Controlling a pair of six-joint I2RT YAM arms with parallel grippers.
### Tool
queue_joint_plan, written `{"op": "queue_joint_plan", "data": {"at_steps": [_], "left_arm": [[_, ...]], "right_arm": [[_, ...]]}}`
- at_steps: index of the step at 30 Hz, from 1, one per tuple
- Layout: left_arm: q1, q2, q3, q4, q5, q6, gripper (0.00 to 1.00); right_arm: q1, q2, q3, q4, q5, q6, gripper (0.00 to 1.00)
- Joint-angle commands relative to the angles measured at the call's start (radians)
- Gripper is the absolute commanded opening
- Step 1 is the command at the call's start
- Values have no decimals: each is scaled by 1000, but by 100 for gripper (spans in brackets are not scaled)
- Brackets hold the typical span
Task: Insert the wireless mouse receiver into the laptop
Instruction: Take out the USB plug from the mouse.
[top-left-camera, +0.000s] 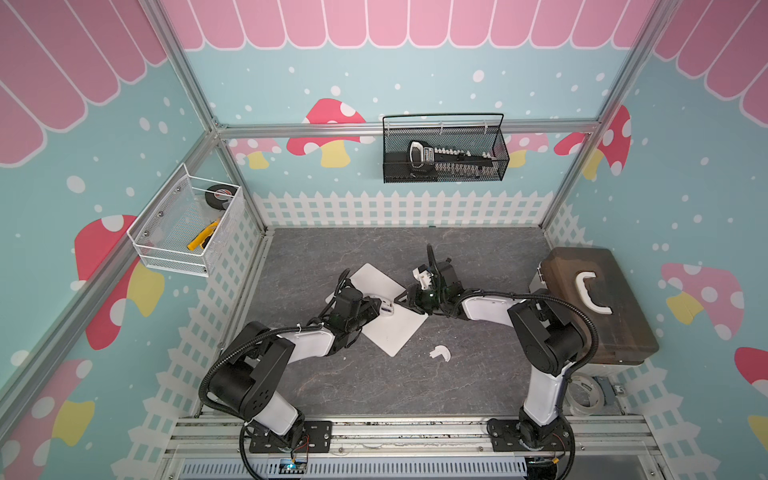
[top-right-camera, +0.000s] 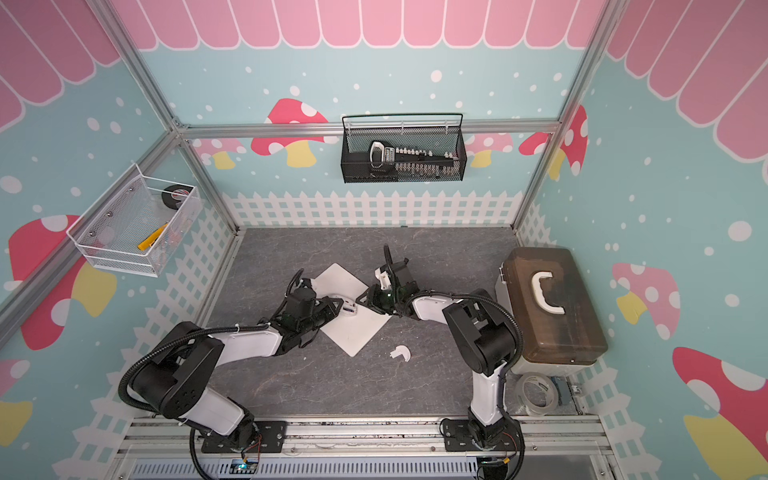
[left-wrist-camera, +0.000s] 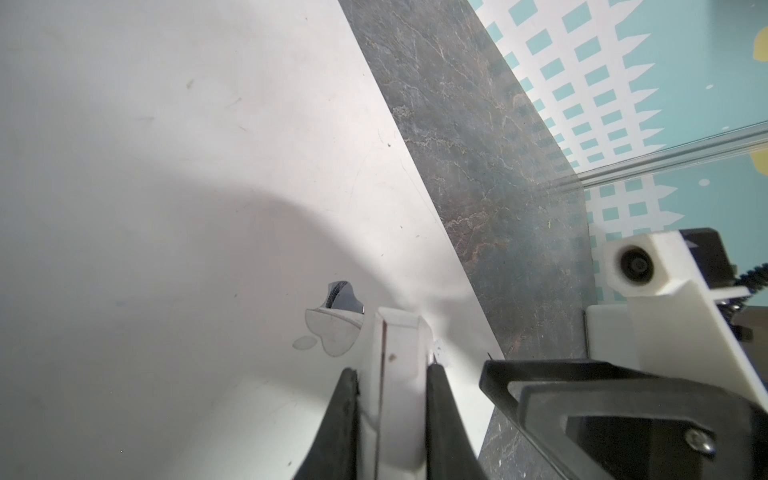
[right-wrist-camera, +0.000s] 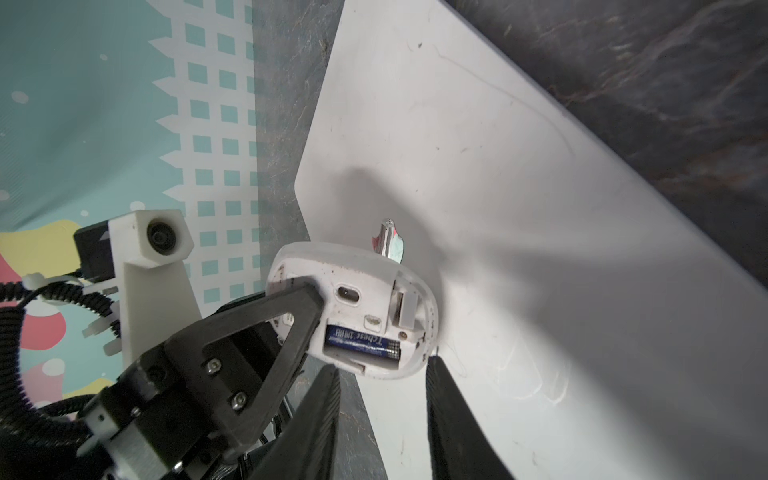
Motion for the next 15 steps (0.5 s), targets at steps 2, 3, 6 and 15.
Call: {"op": "queue_joint_plan", "data": {"at_steps": [2, 3, 6, 15], "left_arm": [[-5, 20, -44, -139, -10, 21, 0], [-5, 20, -44, -139, -8, 21, 0], [-5, 22, -45, -138, -7, 22, 0], [-5, 26, -41, -137, -2, 26, 0]], "right_arm": [[10, 35, 30, -41, 22, -20, 32], [10, 40, 34, -47, 25, -21, 32], [13, 50, 44, -53, 24, -24, 31], [24, 71, 84, -74, 27, -36, 30]]}}
